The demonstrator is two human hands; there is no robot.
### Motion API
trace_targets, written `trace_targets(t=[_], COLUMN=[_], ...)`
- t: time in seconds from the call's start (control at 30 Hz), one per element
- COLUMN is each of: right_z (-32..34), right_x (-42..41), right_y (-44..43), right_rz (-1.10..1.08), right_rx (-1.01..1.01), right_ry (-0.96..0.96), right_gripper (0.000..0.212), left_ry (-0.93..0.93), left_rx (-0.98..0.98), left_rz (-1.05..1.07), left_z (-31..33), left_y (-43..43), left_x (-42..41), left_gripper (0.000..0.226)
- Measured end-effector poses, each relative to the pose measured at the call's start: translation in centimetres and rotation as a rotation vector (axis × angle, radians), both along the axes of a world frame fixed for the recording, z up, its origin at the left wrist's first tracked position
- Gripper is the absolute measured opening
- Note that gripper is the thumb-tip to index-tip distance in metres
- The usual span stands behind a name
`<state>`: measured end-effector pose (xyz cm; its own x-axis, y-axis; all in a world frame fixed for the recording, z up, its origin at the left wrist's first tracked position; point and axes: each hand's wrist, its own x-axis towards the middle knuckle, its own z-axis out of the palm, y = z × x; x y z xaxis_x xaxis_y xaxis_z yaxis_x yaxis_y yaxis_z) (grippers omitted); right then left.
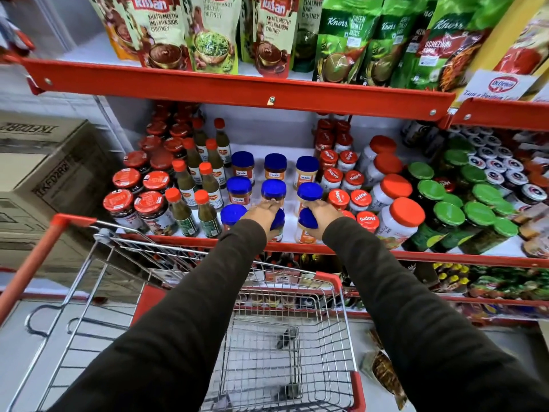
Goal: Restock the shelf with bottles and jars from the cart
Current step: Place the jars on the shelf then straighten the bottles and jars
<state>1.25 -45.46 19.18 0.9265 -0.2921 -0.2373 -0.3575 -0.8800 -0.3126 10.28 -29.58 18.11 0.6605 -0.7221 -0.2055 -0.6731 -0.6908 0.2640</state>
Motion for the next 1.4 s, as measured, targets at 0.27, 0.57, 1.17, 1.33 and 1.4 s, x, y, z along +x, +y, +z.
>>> trace_targets(t=[0.27,0.57,1.17,1.33,1.4], right_z=[0.3,2.1,3.0,2.8,2.7], right_x=[-2.0,1.7,12.6,12.8,12.8], right_y=[2.8,9.7,20.6,20.4,20.1], right_rz=[-0.013,0.007,-0.152,-0.103,-0.081], right_rx=[-0.077,-0.022,0.231,0.241,0.262], right_ry=[-0.296,-0.352,-0.369,-0.399,-0.389], right_gripper=[0.062,0.063,0.027,0.026,0.025], left_ry=[-0.285,-0.373,0.099,0.104,0.101], left_rx=[-0.147,-0.260,-0.480,-0.514,-0.529], left_rz=[0.030,0.125,0.229,0.259,0.312], left_z=[1.0,3.7,4.5,4.2,4.1], left_y=[4.2,11.8,20.4,20.3,20.4], left_x=[-1.4,1.9,11.0,11.7,11.9], left_gripper=[0.064,0.064,0.038,0.035,0.033])
